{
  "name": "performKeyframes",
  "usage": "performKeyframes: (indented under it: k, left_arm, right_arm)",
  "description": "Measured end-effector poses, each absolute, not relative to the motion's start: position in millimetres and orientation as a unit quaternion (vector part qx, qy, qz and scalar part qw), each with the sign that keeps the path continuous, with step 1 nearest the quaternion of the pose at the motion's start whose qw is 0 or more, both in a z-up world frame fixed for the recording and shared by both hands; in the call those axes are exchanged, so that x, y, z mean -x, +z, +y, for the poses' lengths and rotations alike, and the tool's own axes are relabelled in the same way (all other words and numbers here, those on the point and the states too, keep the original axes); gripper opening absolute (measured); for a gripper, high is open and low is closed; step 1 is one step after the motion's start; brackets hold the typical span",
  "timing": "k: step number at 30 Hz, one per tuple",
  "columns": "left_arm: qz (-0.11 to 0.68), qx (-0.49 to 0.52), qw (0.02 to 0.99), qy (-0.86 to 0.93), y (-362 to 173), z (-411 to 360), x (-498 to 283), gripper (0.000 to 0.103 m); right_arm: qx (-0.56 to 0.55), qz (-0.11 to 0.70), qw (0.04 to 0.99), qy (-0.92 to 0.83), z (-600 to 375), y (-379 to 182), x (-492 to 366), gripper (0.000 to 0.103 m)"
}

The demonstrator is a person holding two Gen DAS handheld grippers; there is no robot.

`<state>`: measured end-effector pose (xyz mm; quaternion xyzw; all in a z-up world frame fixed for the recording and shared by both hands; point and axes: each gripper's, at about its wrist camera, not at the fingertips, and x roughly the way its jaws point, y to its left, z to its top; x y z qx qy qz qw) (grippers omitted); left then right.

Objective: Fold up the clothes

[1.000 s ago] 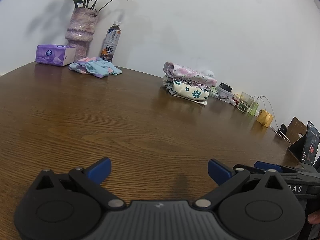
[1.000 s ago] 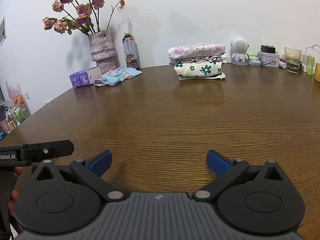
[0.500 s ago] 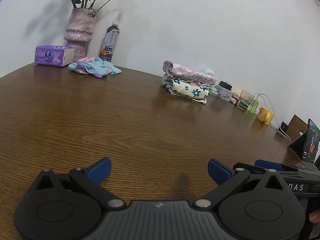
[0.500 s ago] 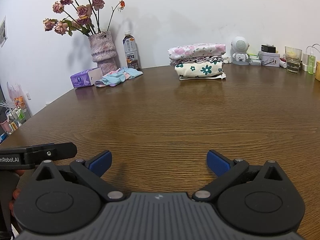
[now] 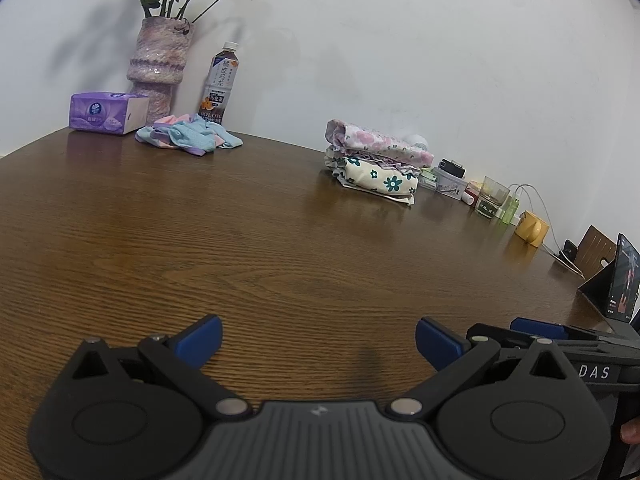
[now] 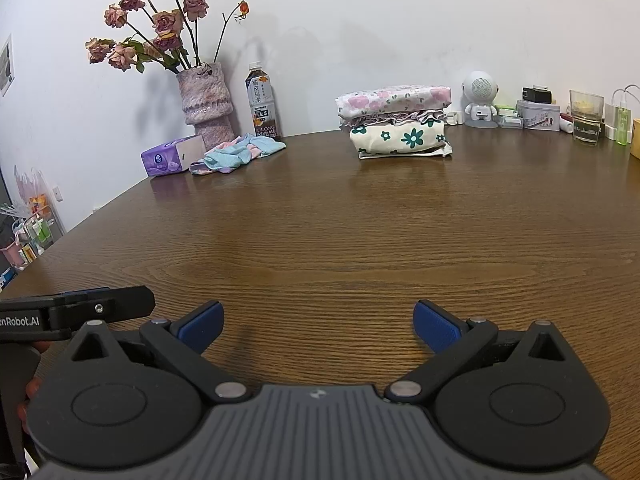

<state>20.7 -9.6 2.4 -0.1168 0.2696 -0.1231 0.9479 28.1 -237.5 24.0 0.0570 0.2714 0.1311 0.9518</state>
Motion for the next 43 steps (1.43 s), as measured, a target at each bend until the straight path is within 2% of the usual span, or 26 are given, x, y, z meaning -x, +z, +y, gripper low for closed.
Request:
performKeyframes:
  k: [43]
  left_arm:
    - [0.27, 0.107, 0.949, -0.118, -1.0, -11.5, -21.6, 0.103]
  right_arm:
    - [-0.06, 0.279, 0.949, 0.135, -238.6, 22.4, -30.2, 0.103]
